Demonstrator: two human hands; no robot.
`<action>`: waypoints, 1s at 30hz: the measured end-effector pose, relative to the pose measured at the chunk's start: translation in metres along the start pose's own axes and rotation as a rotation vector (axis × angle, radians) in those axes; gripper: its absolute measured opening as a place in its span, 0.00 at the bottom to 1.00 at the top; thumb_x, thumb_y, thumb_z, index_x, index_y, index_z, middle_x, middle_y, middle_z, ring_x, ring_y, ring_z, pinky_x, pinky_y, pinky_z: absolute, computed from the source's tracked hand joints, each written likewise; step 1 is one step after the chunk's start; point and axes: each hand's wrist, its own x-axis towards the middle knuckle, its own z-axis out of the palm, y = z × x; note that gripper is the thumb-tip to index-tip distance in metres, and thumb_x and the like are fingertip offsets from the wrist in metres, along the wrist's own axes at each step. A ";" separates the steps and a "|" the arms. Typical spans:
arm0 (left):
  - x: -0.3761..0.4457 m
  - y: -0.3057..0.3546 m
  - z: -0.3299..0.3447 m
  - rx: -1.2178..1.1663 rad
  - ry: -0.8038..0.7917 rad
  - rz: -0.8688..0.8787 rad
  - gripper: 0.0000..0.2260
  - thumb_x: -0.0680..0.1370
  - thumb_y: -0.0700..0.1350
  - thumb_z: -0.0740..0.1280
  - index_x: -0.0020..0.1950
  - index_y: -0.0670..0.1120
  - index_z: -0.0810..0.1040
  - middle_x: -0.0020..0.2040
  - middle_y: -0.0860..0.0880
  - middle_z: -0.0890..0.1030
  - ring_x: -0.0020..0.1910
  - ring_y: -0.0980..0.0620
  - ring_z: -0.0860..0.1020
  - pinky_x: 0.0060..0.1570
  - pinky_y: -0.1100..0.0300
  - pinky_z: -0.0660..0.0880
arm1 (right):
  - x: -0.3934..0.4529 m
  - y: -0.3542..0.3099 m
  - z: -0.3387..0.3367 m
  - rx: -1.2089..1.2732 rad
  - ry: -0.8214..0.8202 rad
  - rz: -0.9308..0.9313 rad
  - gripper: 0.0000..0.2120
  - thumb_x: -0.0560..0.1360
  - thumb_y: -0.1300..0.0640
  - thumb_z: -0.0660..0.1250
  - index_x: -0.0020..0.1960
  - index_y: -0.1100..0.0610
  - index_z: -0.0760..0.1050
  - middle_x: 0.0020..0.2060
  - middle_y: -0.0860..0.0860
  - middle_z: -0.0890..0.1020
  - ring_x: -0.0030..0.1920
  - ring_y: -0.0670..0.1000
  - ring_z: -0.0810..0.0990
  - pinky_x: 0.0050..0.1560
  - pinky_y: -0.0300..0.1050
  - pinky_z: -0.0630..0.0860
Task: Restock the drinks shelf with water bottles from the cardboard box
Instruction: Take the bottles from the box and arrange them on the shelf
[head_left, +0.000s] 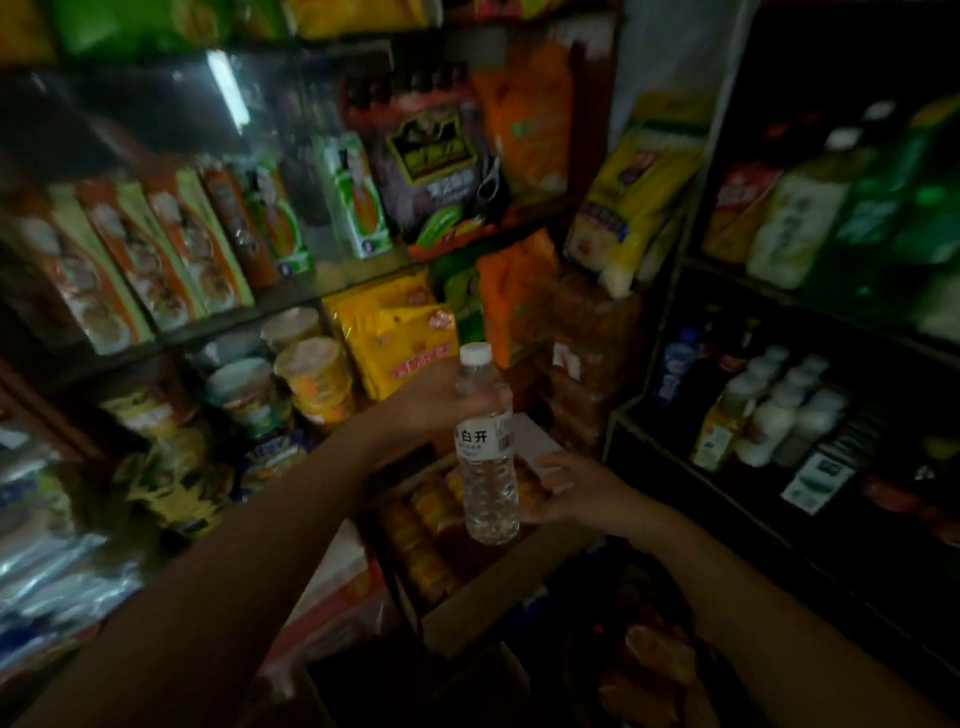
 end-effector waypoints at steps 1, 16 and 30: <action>0.006 0.020 -0.001 0.013 -0.016 0.020 0.14 0.74 0.54 0.70 0.47 0.43 0.79 0.44 0.48 0.83 0.47 0.54 0.82 0.45 0.57 0.77 | -0.008 -0.007 -0.009 0.016 0.036 -0.010 0.39 0.63 0.52 0.80 0.69 0.52 0.66 0.58 0.47 0.73 0.61 0.50 0.73 0.61 0.45 0.73; 0.119 0.273 0.147 0.212 0.135 0.441 0.17 0.73 0.68 0.61 0.47 0.56 0.78 0.52 0.52 0.82 0.50 0.54 0.78 0.52 0.54 0.76 | -0.135 0.007 -0.192 -0.028 0.686 -0.270 0.19 0.62 0.49 0.79 0.50 0.49 0.78 0.46 0.47 0.82 0.48 0.47 0.81 0.48 0.47 0.79; 0.187 0.418 0.380 0.212 -0.447 0.641 0.19 0.78 0.61 0.59 0.62 0.51 0.76 0.60 0.52 0.79 0.57 0.54 0.77 0.56 0.55 0.75 | -0.257 0.165 -0.344 -0.067 1.232 0.130 0.29 0.62 0.40 0.75 0.56 0.53 0.72 0.48 0.48 0.82 0.48 0.52 0.82 0.46 0.51 0.79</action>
